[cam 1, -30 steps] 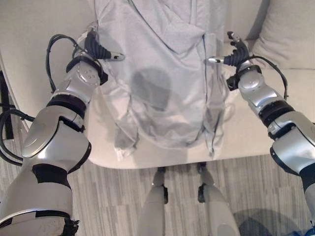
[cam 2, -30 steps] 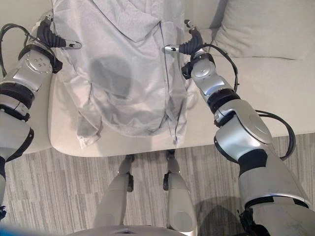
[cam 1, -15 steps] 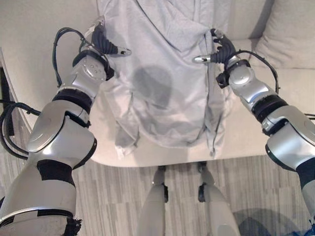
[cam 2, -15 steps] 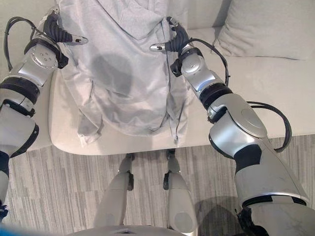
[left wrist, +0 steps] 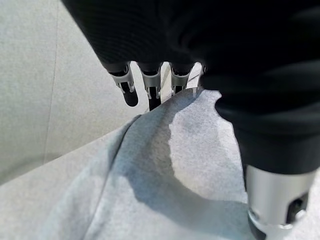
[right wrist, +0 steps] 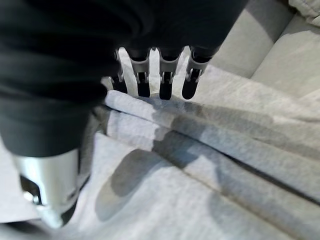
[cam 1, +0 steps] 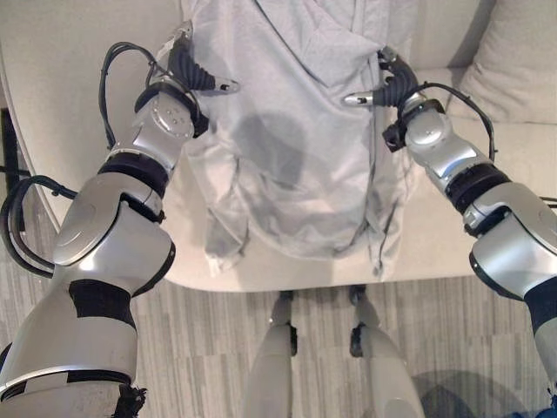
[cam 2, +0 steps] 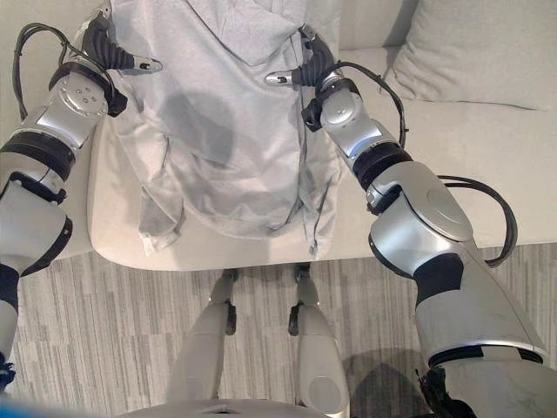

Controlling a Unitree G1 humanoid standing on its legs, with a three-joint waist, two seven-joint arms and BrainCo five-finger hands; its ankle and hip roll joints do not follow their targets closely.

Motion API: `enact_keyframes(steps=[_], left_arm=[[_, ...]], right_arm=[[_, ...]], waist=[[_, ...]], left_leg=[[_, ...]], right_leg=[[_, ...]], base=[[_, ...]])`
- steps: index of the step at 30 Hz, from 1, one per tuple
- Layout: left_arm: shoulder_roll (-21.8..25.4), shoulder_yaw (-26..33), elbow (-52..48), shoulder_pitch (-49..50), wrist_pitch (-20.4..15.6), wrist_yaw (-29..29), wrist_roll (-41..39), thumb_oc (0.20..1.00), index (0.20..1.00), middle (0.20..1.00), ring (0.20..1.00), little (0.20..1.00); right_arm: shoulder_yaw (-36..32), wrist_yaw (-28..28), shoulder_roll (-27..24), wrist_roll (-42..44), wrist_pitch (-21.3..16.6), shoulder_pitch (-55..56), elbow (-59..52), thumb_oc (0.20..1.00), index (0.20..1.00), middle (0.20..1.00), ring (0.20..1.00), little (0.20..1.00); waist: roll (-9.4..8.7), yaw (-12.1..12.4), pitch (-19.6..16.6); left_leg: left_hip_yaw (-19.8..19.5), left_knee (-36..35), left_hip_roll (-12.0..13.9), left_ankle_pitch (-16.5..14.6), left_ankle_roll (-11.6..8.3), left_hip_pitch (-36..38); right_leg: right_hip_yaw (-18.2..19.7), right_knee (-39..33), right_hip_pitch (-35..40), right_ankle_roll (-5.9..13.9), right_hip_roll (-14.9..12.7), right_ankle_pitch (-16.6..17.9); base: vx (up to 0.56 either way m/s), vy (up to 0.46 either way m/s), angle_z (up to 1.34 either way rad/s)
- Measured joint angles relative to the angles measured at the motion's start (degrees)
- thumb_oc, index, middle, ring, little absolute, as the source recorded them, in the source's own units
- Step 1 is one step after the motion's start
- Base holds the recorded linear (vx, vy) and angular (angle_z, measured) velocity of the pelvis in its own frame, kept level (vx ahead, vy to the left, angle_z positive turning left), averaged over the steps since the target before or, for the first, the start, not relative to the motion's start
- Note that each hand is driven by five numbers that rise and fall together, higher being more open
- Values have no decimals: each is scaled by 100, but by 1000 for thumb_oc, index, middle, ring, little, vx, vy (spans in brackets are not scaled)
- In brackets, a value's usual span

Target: Hang the clothes on the sofa on the clothes rack.

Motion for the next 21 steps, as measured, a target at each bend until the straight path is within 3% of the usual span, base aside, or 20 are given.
enact_keyframes(steps=[11, 21], left_arm=[[-183, -78, -5, -136, 11, 199, 15, 1000, 1000, 1000, 1000, 1000], [-242, -178, -63, -157, 32, 249, 3, 1000, 1000, 1000, 1000, 1000]], right_arm=[[19, -548, -101, -1219, 264, -329, 803, 1000, 1000, 1000, 1000, 1000], [5, -374, -125, -726, 365, -329, 803, 1000, 1000, 1000, 1000, 1000]], waist=[[1, 75, 0], [1, 162, 0]], left_leg=[[-21, 34, -41, 6, 8, -113], [-33, 37, -43, 9, 7, -115]], right_leg=[[-23, 0, -81, 12, -42, 9], [-49, 0, -76, 12, -44, 9]], base=[[0, 0, 0], [0, 0, 0]])
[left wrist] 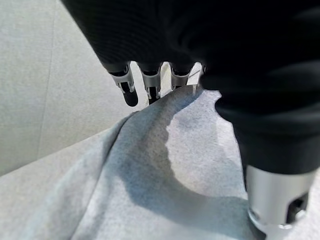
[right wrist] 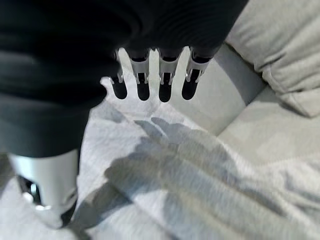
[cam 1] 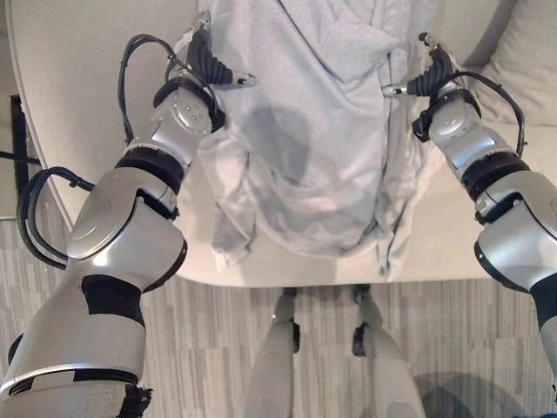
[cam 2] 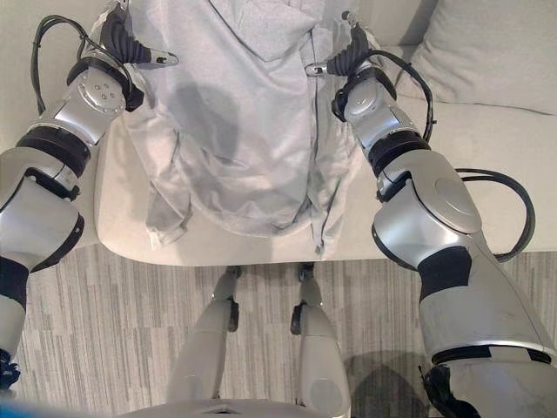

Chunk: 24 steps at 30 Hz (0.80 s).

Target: Hang the clothes on the sofa on the clothes rack.

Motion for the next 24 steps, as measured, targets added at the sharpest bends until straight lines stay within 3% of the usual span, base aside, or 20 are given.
enact_keyframes(steps=[19, 20, 21, 22, 23, 24], left_arm=[[-355, -119, -229, -150, -42, -174, -4, 1000, 1000, 1000, 1000, 1000], [-396, -119, -230, -150, -42, -174, -3, 1000, 1000, 1000, 1000, 1000], [-424, -120, -230, -149, -42, -174, -4, 1000, 1000, 1000, 1000, 1000], [-440, -119, -232, -150, -42, -173, -4, 824, 824, 824, 824, 824], [-441, -119, -233, -150, -42, -173, -4, 407, 407, 407, 407, 407], [-440, -119, -233, -163, -42, -156, -5, 200, 200, 200, 200, 200]], right_arm=[[-27, 303, -13, 745, 7, -3, 161, 1000, 1000, 1000, 1000, 1000], [-26, 302, -13, 745, 7, -4, 196, 671, 671, 671, 671, 671], [-27, 302, -11, 745, 8, -4, 205, 533, 533, 533, 533, 533], [-30, 291, -11, 746, 13, -4, 210, 351, 351, 351, 351, 351], [-32, 286, -14, 746, 13, -6, 216, 200, 200, 200, 200, 200], [-31, 283, -51, 757, 13, -22, 222, 200, 200, 200, 200, 200]], waist=[[8, 262, -2], [8, 277, -2], [8, 286, -2], [9, 290, -2], [9, 291, -2], [9, 291, -2]], left_leg=[[-166, 39, -53, 68, -12, -108], [-167, 39, -56, 70, -10, -108], [-171, 38, -60, 72, -8, -109], [-173, 38, -65, 73, -7, -109], [-173, 38, -69, 73, -7, -110], [-173, 39, -78, 73, -7, -109]], right_leg=[[-141, 0, -8, 8, -37, 3], [-141, 0, -8, 9, -40, 3], [-144, 0, -7, 9, -44, 3], [-147, 0, -7, 9, -48, 3], [-149, 0, -6, 10, -52, 3], [-149, 0, -3, 11, -61, 4]], base=[[-2, -1, 3], [0, 0, 0], [0, 0, 0], [0, 0, 0], [0, 0, 0], [0, 0, 0]])
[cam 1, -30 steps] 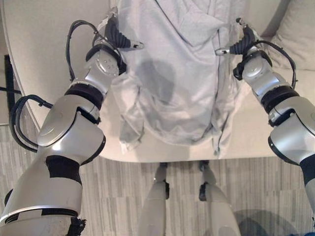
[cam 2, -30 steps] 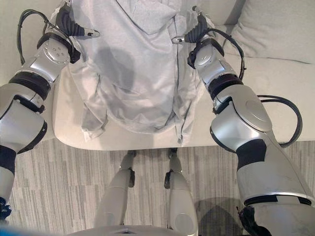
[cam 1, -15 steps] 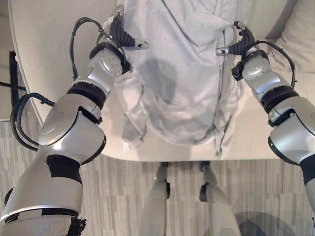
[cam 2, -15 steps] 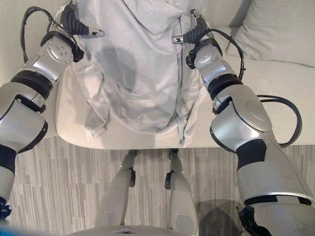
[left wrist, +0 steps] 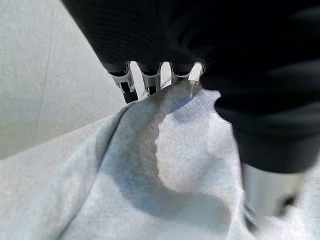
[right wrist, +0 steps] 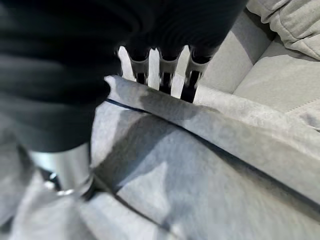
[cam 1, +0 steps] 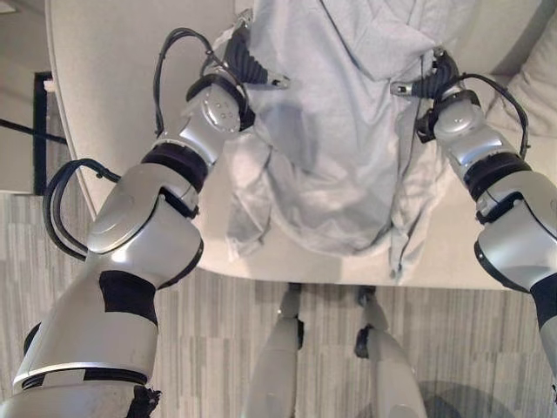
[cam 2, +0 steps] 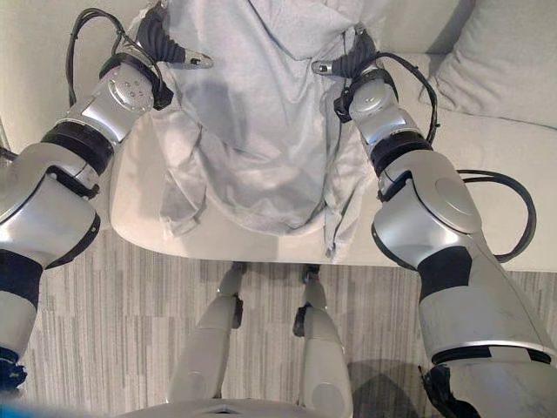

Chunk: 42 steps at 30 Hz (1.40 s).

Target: Hang the clothes on the sofa on the clothes rack.

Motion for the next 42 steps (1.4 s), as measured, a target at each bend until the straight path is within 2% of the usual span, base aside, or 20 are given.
enact_keyframes(steps=[11, 16, 19, 25, 32, 35, 36, 40, 41, 42], left_arm=[[-8, 41, -94, -106, 1, 86, -161, 200, 200, 200, 200, 200], [-65, 121, -168, -158, 8, 429, -135, 200, 200, 200, 200, 200], [-91, 147, -283, -261, 0, 645, -105, 200, 200, 200, 200, 200], [-236, 402, -611, -743, -16, 1106, -91, 200, 200, 200, 200, 200], [-293, 871, -1126, -942, -49, 1547, 86, 200, 200, 200, 200, 200], [-266, 1054, -1456, -950, -92, 1776, 88, 200, 200, 200, 200, 200], [-263, 1129, -1548, -988, -91, 1783, 86, 200, 200, 200, 200, 200], [-145, 1431, -1907, -1273, -176, 1904, 85, 200, 200, 200, 200, 200], [-13, 1480, -1992, -1246, -251, 1991, 85, 200, 200, 200, 200, 200], [28, 1598, -2112, -1097, -286, 2039, 88, 200, 200, 200, 200, 200]], right_arm=[[-254, -121, 52, 348, -53, -48, -515, 200, 200, 200, 200, 200], [-548, -582, 133, 83, -225, -95, -983, 200, 200, 200, 200, 200], [-653, -784, 191, -108, -397, -106, -1123, 200, 200, 200, 200, 200], [-882, -1372, 308, -607, -495, -365, -1586, 200, 200, 200, 200, 200], [-888, -2037, 199, -1864, -463, -517, -2518, 200, 200, 200, 200, 200], [-932, -2229, 169, -2168, -509, -594, -2671, 200, 200, 200, 200, 200], [-941, -2273, 119, -2258, -495, -624, -2758, 200, 200, 200, 200, 200], [-1118, -2347, -227, -2541, -491, -827, -3181, 200, 200, 200, 200, 200], [-1145, -2381, -304, -2617, -506, -843, -3206, 200, 200, 200, 200, 200], [-1206, -2414, -323, -2619, -516, -768, -3243, 200, 200, 200, 200, 200]], waist=[[37, -14, 7], [119, -23, 52], [128, -27, 52], [138, -114, 54], [167, -297, 71], [212, -324, 33], [229, -338, 27], [279, -426, -6], [296, -467, -167], [323, -465, -423]], left_leg=[[2, 8, -2, 27, -8, 18], [16, 2, 2, 46, -18, 194], [12, -6, -3, 46, -18, 326], [36, -9, -37, 57, -3, 524], [99, -189, -70, 38, -16, 1311], [177, -231, -74, -89, -114, 1775], [192, -222, -78, -141, -46, 1893], [190, -231, -81, -130, -14, 2367], [190, -236, -69, -220, 35, 2585], [193, -236, -44, -338, -16, 2582]], right_leg=[[-3, 0, 26, 6, -10, 10], [-1, 0, 199, 16, -37, 23], [-4, -1, 330, 20, -43, 20], [21, 0, 523, 65, -80, 70], [61, -2, 1205, 109, -132, 28], [100, -2, 1622, 159, -188, -61], [103, -2, 1735, 154, -191, -84], [89, -3, 2210, 146, -200, -136], [83, -5, 2432, 167, -188, -233], [85, -5, 2432, 165, -182, -277]], base=[[0, 0, 0], [0, 0, 0], [0, 0, 0], [26, 1, 0], [89, -1, -2], [131, -15, -8], [117, -14, -4], [112, -31, 0], [48, -51, 0], [79, -66, -5]])
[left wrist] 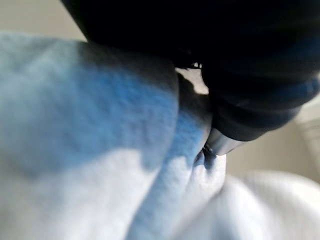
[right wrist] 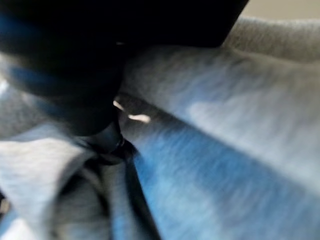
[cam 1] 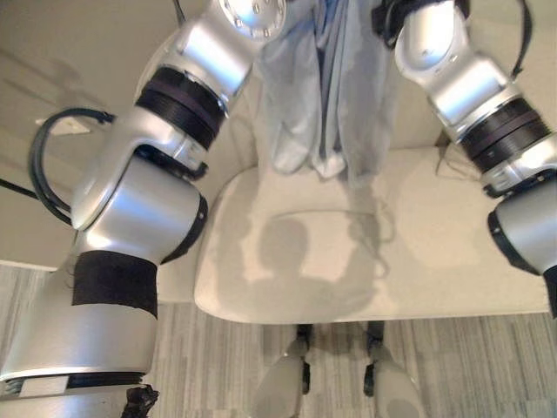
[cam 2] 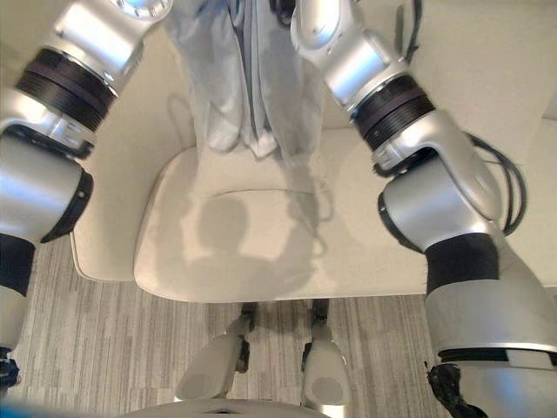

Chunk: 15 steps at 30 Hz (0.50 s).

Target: Hang the clothes on the sofa on the clothes rack.

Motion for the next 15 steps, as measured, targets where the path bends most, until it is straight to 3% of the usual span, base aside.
enact_keyframes(steps=[2, 10, 11, 13, 15], left_arm=[[164, 202, -190, 5, -34, 50, -2, 200, 200, 200, 200, 200], [454, 511, -793, 567, -171, 267, 36, 200, 200, 200, 200, 200], [524, 576, -1157, 845, -190, 296, 61, 200, 200, 200, 200, 200], [659, 885, -1845, 1278, -191, 364, 241, 200, 200, 200, 200, 200], [791, 993, -2375, 1805, -248, 404, 477, 200, 200, 200, 200, 200]], right_arm=[[-193, -28, -156, -37, -58, 3, -160, 200, 200, 200, 200, 200], [-543, -173, -373, -202, -158, 574, -381, 200, 200, 200, 200, 200], [-602, -209, -401, -214, -163, 849, -643, 200, 200, 200, 200, 200], [-811, -217, -485, -240, -180, 1234, -1202, 200, 200, 200, 200, 200], [-1032, -225, -531, -460, -230, 1806, -1605, 200, 200, 200, 200, 200]], waist=[[13, -16, -126], [-8, -26, -1256], [-13, -18, -1545], [-17, -26, -1649], [-42, -18, -1971]], left_leg=[[0, 0, 15, -27, 3, 178], [-14, -5, 150, -248, 4, 723], [-23, -6, 186, -302, -10, 814], [-38, -6, 216, -320, 10, 985], [-94, -34, 264, -363, -9, 1046]], right_leg=[[2, 0, 168, 0, 25, -36], [-32, -3, 734, -71, 156, -319], [-51, -3, 832, -99, 194, -373], [-74, -4, 1015, -110, 225, -419], [-108, -15, 1089, -138, 269, -473]], base=[[31, -31, -4], [47, -66, 1], [65, -103, 4], [42, -96, 5], [11, -79, 8]])
